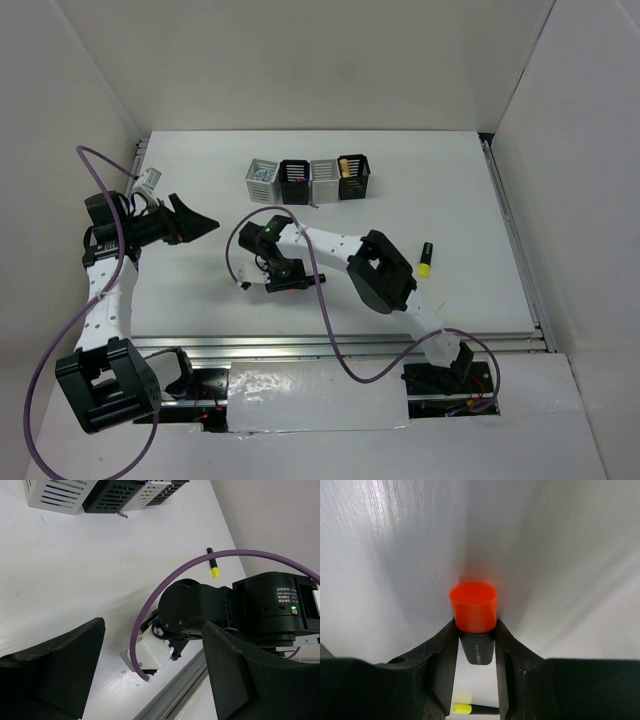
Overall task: Sort the stationery into containers
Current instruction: Pick up the pen from the center of the board, then place the pen in the storage box.
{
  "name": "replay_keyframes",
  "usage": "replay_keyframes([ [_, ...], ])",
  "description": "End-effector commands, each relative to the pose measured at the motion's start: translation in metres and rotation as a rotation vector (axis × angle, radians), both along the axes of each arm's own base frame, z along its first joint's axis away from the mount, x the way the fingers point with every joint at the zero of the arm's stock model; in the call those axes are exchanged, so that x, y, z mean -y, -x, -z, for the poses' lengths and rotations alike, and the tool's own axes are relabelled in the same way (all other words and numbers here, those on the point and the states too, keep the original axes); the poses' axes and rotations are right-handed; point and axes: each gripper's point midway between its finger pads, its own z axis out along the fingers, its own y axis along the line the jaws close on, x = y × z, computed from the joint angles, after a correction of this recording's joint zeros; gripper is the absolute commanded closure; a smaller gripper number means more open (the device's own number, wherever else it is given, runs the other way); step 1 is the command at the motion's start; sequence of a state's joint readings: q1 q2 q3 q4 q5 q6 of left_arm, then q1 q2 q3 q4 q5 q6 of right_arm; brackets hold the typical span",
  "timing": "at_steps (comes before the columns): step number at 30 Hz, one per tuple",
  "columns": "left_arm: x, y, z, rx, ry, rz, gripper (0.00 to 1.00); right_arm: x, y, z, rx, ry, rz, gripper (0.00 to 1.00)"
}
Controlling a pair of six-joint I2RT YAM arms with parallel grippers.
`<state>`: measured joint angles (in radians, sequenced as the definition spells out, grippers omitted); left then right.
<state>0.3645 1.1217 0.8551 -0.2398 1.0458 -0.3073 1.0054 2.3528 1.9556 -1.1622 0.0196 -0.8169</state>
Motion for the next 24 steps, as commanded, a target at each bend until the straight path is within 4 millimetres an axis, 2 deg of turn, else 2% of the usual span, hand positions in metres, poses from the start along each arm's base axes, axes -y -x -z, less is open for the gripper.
replay_keyframes([
  [1, 0.000, 0.000, -0.016, 0.076, -0.014, 0.021, 0.10, -0.010, 0.004, -0.006, -0.022, -0.078, 0.043, 0.98],
  [3, 0.001, 0.000, -0.019, 0.086, -0.010, 0.015, 0.10, -0.016, -0.007, -0.028, -0.006, -0.144, 0.098, 1.00],
  [4, 0.001, 0.000, -0.019, 0.091, -0.008, 0.011, 0.10, -0.019, -0.013, -0.046, 0.015, -0.189, 0.120, 1.00],
  [5, 0.001, 0.000, -0.020, 0.088, 0.001, 0.002, 0.10, -0.025, -0.022, -0.060, 0.039, -0.241, 0.143, 1.00],
  [6, 0.000, -0.001, -0.023, 0.109, -0.003, -0.001, 0.10, -0.021, -0.035, -0.073, 0.057, -0.279, 0.196, 1.00],
  [7, 0.000, -0.001, -0.024, 0.114, -0.002, -0.003, 0.09, -0.024, -0.044, -0.098, 0.086, -0.351, 0.229, 1.00],
  [9, 0.000, -0.002, -0.026, 0.119, 0.003, -0.008, 0.10, -0.026, -0.067, -0.129, 0.122, -0.479, 0.323, 1.00],
  [10, 0.000, -0.002, -0.027, 0.120, 0.006, -0.007, 0.10, -0.017, -0.086, -0.156, 0.150, -0.561, 0.400, 1.00],
  [11, 0.000, -0.003, -0.027, 0.110, 0.018, -0.013, 0.10, -0.019, -0.103, -0.180, 0.184, -0.662, 0.444, 1.00],
  [12, -0.001, -0.005, -0.029, 0.129, 0.016, -0.016, 0.10, -0.016, -0.113, -0.197, 0.177, -0.733, 0.538, 1.00],
  [13, -0.001, -0.006, -0.029, 0.130, 0.025, -0.022, 0.10, 0.000, -0.130, -0.226, 0.199, -0.828, 0.614, 1.00],
  [14, 0.000, -0.006, -0.028, 0.120, 0.045, -0.030, 0.10, 0.001, -0.148, -0.256, 0.226, -0.957, 0.705, 1.00],
  [15, 0.000, -0.008, -0.032, 0.152, 0.040, -0.031, 0.10, 0.010, -0.160, -0.272, 0.244, -1.025, 0.758, 1.00],
  [16, 0.002, -0.007, -0.030, 0.140, 0.057, -0.034, 0.09, 0.033, -0.186, -0.302, 0.328, -1.145, 0.827, 1.00],
  [18, 0.004, -0.008, -0.032, 0.154, 0.055, -0.032, 0.09, 0.061, -0.208, -0.335, 0.401, -1.290, 0.976, 1.00],
  [19, 0.004, -0.008, -0.031, 0.155, 0.052, -0.033, 0.09, 0.071, -0.218, -0.337, 0.421, -1.329, 1.021, 1.00],
  [20, 0.006, -0.008, -0.032, 0.160, 0.048, -0.025, 0.09, 0.094, -0.240, -0.354, 0.478, -1.411, 1.075, 1.00],
  [21, 0.006, -0.008, -0.032, 0.162, 0.043, -0.030, 0.09, 0.102, -0.247, -0.359, 0.472, -1.457, 1.130, 1.00],
  [22, 0.006, -0.008, -0.032, 0.164, 0.038, -0.031, 0.09, 0.108, -0.258, -0.358, 0.482, -1.473, 1.158, 1.00],
  [23, 0.006, -0.008, -0.033, 0.167, 0.033, -0.034, 0.09, 0.118, -0.269, -0.365, 0.505, -1.513, 1.176, 1.00],
  [24, 0.006, -0.009, -0.032, 0.165, 0.029, -0.037, 0.09, 0.118, -0.281, -0.353, 0.498, -1.503, 1.192, 1.00],
])
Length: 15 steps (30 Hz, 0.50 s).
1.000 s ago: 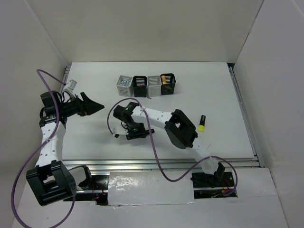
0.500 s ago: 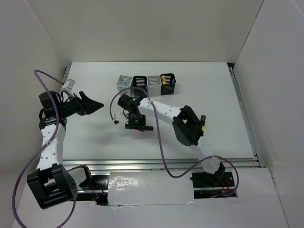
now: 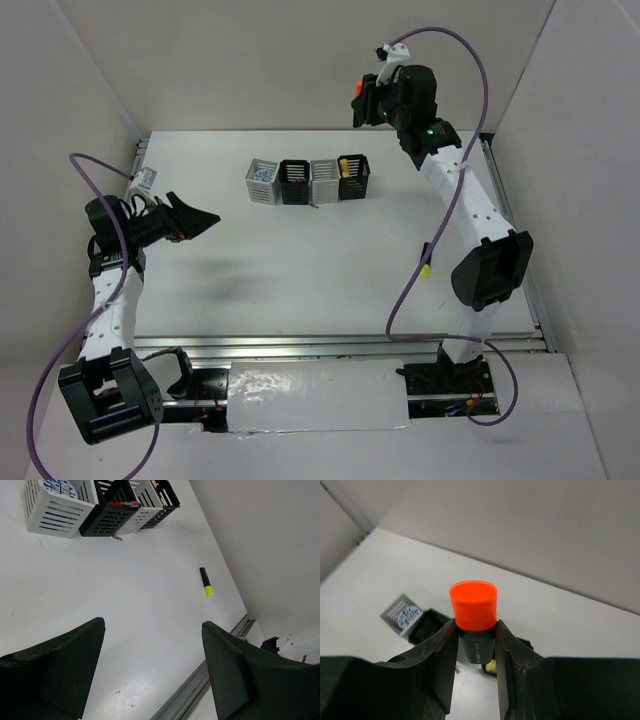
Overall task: Sort the stationery into containers
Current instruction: Place the pen in the storage box.
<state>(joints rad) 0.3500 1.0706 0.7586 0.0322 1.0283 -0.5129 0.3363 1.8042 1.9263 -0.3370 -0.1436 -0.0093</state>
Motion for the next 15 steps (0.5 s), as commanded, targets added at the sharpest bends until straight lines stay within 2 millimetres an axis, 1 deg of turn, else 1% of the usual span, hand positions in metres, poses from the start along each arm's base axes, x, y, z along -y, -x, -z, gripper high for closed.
replay_keyframes([
  [1, 0.002, -0.001, -0.020, 0.092, -0.034, 0.004, 0.09, -0.019, -0.033, -0.004, 0.031, -0.182, 0.026, 1.00],
  [2, 0.002, -0.002, -0.018, 0.087, -0.034, 0.005, 0.09, -0.024, -0.036, -0.002, 0.030, -0.188, 0.002, 1.00],
  [4, 0.002, -0.002, -0.017, 0.083, -0.037, 0.003, 0.09, -0.031, -0.047, 0.010, 0.018, -0.184, 0.003, 1.00],
  [5, 0.001, -0.002, -0.016, 0.080, -0.036, 0.003, 0.09, -0.038, -0.047, 0.014, 0.019, -0.184, -0.008, 1.00],
  [6, 0.001, -0.002, -0.016, 0.079, -0.038, 0.005, 0.09, -0.044, -0.048, 0.024, 0.006, -0.176, -0.012, 1.00],
  [7, 0.001, -0.003, -0.016, 0.080, -0.042, 0.005, 0.09, -0.048, -0.049, 0.026, 0.009, -0.179, -0.015, 1.00],
  [8, 0.001, -0.004, -0.016, 0.079, -0.045, 0.004, 0.09, -0.055, -0.050, 0.036, -0.008, -0.171, -0.029, 1.00],
  [9, 0.001, -0.004, -0.016, 0.078, -0.046, 0.008, 0.09, -0.058, -0.051, 0.039, -0.011, -0.168, -0.028, 1.00],
  [10, 0.000, -0.005, -0.015, 0.074, -0.045, 0.007, 0.09, -0.060, -0.053, 0.045, -0.015, -0.156, -0.026, 1.00],
  [11, 0.000, -0.005, -0.015, 0.074, -0.045, 0.007, 0.09, -0.067, -0.054, 0.055, -0.023, -0.140, -0.035, 1.00],
  [13, 0.000, -0.007, -0.015, 0.077, -0.045, 0.008, 0.09, -0.071, -0.056, 0.066, -0.015, -0.103, -0.038, 1.00],
  [15, 0.002, -0.007, -0.014, 0.074, -0.044, 0.014, 0.09, -0.075, -0.060, 0.082, -0.038, -0.089, -0.036, 1.00],
])
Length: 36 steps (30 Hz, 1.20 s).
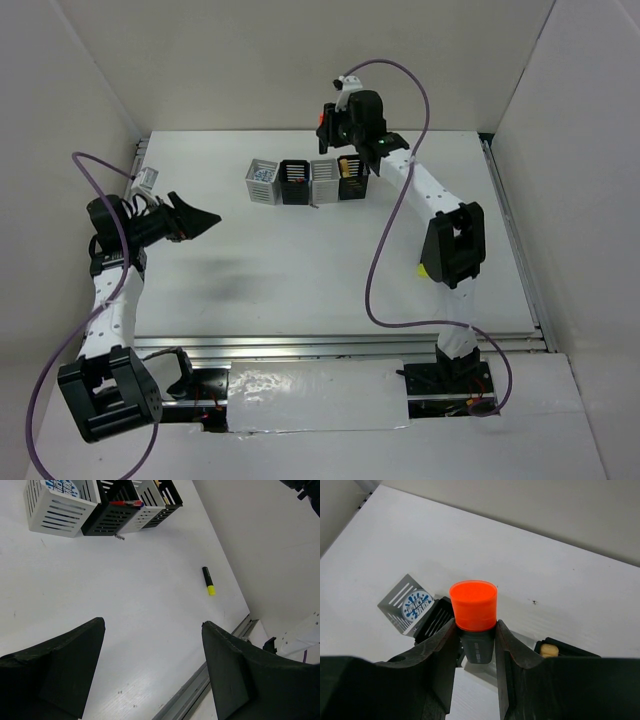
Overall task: Sort the stationery into containers
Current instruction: Place the pen in the storage box.
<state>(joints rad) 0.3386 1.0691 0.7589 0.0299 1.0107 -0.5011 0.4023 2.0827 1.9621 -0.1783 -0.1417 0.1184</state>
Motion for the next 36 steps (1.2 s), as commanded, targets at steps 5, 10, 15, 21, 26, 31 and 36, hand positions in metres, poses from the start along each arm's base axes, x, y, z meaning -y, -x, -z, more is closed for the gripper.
replay_keyframes([
  [5, 0.000, -0.008, -0.013, 0.061, -0.034, 0.021, 0.09, -0.010, -0.010, 0.008, 0.046, 0.013, 0.004, 0.94],
  [10, 0.000, -0.012, -0.013, 0.056, -0.027, 0.023, 0.09, -0.009, -0.008, 0.035, -0.018, 0.017, 0.010, 0.92],
  [15, 0.000, -0.014, -0.013, 0.055, -0.029, 0.023, 0.09, -0.018, -0.004, 0.052, -0.051, 0.033, -0.022, 0.81],
  [21, 0.002, -0.013, -0.009, 0.047, -0.033, 0.023, 0.09, -0.018, 0.001, 0.057, -0.077, 0.037, -0.029, 0.42],
  [26, 0.003, -0.014, -0.014, 0.067, -0.052, 0.025, 0.09, -0.013, 0.013, 0.033, -0.059, 0.037, -0.020, 0.30],
  [31, 0.009, -0.009, -0.023, 0.124, -0.114, 0.044, 0.10, 0.031, 0.064, -0.048, -0.025, -0.012, -0.016, 0.35],
  [36, 0.031, -0.004, -0.023, 0.166, -0.217, 0.097, 0.11, 0.118, 0.130, -0.010, -0.231, 0.091, 0.135, 0.39],
])
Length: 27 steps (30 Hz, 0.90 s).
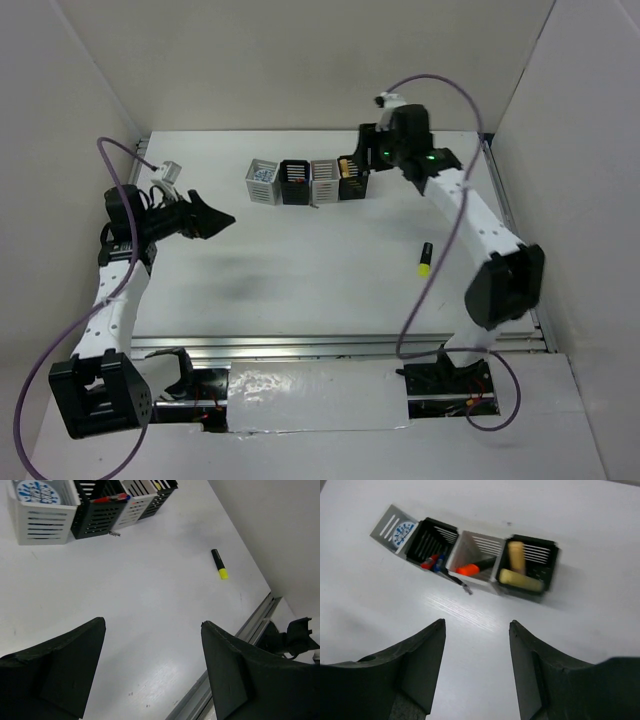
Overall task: Sort the stationery into containers
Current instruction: Place the pen in the storage box, then pick up the pen from the center of the board.
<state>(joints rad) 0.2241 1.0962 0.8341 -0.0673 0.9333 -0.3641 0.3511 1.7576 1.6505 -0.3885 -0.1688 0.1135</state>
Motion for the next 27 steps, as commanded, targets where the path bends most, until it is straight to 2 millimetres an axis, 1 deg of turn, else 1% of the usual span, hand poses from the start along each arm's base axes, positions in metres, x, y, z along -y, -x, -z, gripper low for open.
replay_keyframes([
  [1, 0.011, 0.001, -0.022, 0.143, -0.113, 0.033, 0.11, 0.073, 0.056, -0.024, -0.044, 0.040, 0.156, 0.40],
  [2, 0.019, 0.004, -0.022, 0.152, -0.115, 0.053, 0.11, 0.101, 0.067, 0.008, -0.116, 0.084, 0.243, 0.40],
  [3, 0.020, 0.003, -0.022, 0.156, -0.120, 0.049, 0.11, 0.113, 0.080, 0.021, -0.160, 0.089, 0.288, 0.40],
  [4, 0.022, 0.002, -0.021, 0.154, -0.118, 0.050, 0.11, 0.128, 0.101, 0.044, -0.212, 0.106, 0.322, 0.39],
  [5, 0.023, 0.002, -0.022, 0.152, -0.117, 0.051, 0.11, 0.135, 0.111, 0.055, -0.240, 0.109, 0.341, 0.38],
  [6, 0.022, 0.001, -0.021, 0.147, -0.122, 0.044, 0.11, 0.143, 0.119, 0.066, -0.271, 0.093, 0.401, 0.38],
  [7, 0.021, 0.000, -0.022, 0.149, -0.130, 0.040, 0.12, 0.151, 0.132, 0.085, -0.317, 0.108, 0.444, 0.36],
  [8, 0.022, 0.001, -0.019, 0.136, -0.140, 0.044, 0.12, 0.157, 0.136, 0.093, -0.344, 0.114, 0.472, 0.34],
  [9, 0.021, 0.001, -0.019, 0.134, -0.152, 0.039, 0.12, 0.160, 0.142, 0.106, -0.395, 0.116, 0.498, 0.34],
  [10, 0.022, 0.002, -0.018, 0.132, -0.167, 0.047, 0.12, 0.167, 0.144, 0.115, -0.431, 0.113, 0.528, 0.34],
  [11, 0.023, 0.003, -0.017, 0.130, -0.176, 0.048, 0.12, 0.170, 0.147, 0.122, -0.477, 0.106, 0.551, 0.34],
  [12, 0.022, 0.003, -0.017, 0.129, -0.186, 0.042, 0.12, 0.174, 0.147, 0.135, -0.528, 0.113, 0.573, 0.34],
  [13, 0.024, 0.004, -0.019, 0.139, -0.194, 0.051, 0.12, 0.177, 0.144, 0.137, -0.550, 0.107, 0.590, 0.36],
  [14, 0.026, 0.005, -0.018, 0.132, -0.196, 0.054, 0.12, 0.184, 0.144, 0.151, -0.611, 0.104, 0.632, 0.37],
  [17, 0.027, 0.005, -0.023, 0.124, -0.192, 0.053, 0.12, 0.193, 0.140, 0.163, -0.655, 0.061, 0.675, 0.38],
  [19, 0.028, 0.006, -0.027, 0.130, -0.192, 0.055, 0.12, 0.198, 0.141, 0.175, -0.690, 0.073, 0.703, 0.39],
  [20, 0.028, 0.006, -0.027, 0.129, -0.196, 0.053, 0.12, 0.210, 0.140, 0.181, -0.710, 0.071, 0.742, 0.39],
  [22, 0.027, 0.004, -0.024, 0.122, -0.200, 0.051, 0.12, 0.216, 0.140, 0.189, -0.739, 0.071, 0.759, 0.39],
  [25, 0.027, 0.003, -0.022, 0.112, -0.193, 0.051, 0.12, 0.218, 0.141, 0.201, -0.775, 0.079, 0.765, 0.40],
  [27, 0.029, 0.002, -0.022, 0.115, -0.185, 0.053, 0.12, 0.220, 0.138, 0.205, -0.780, 0.081, 0.767, 0.41],
])
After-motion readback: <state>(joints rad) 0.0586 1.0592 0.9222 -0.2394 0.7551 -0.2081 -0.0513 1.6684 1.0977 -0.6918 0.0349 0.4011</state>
